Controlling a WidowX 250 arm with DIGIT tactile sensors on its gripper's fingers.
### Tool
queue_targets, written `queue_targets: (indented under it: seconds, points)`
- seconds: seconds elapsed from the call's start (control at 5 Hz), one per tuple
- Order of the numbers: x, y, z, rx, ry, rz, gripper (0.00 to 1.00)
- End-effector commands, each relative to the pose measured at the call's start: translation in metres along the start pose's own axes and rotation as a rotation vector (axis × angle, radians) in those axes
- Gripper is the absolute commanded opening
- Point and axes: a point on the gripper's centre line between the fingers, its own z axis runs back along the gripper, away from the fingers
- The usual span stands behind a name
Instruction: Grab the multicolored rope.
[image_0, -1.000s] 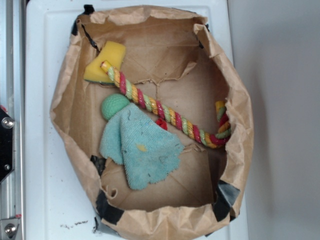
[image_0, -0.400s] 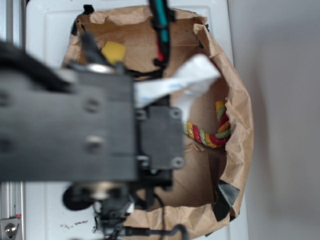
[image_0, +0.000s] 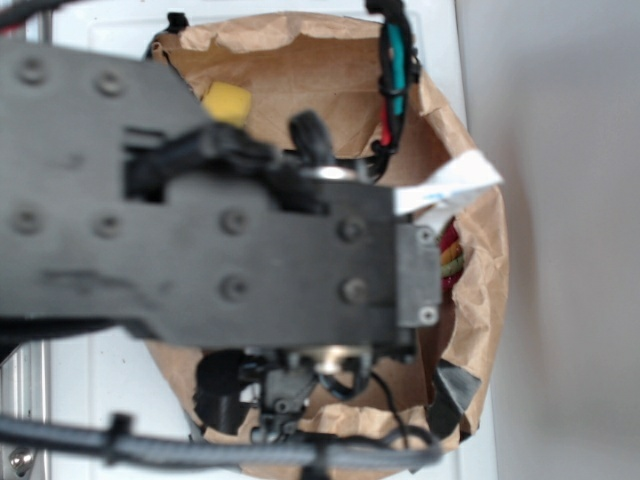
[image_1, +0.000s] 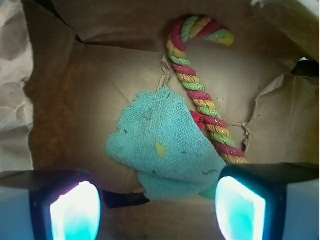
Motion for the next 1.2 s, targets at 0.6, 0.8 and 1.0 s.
queue_targets:
  seconds: [0.6, 0.8, 1.0]
  points:
    - [0.021, 0.027, -0.003, 0.045, -0.090, 0.037, 1.00]
    - [0.018, 0.044, -0.020, 0.062, -0.109, -0.010, 1.00]
    - [0.023, 0.046, -0.040, 0.089, -0.123, -0.068, 1.00]
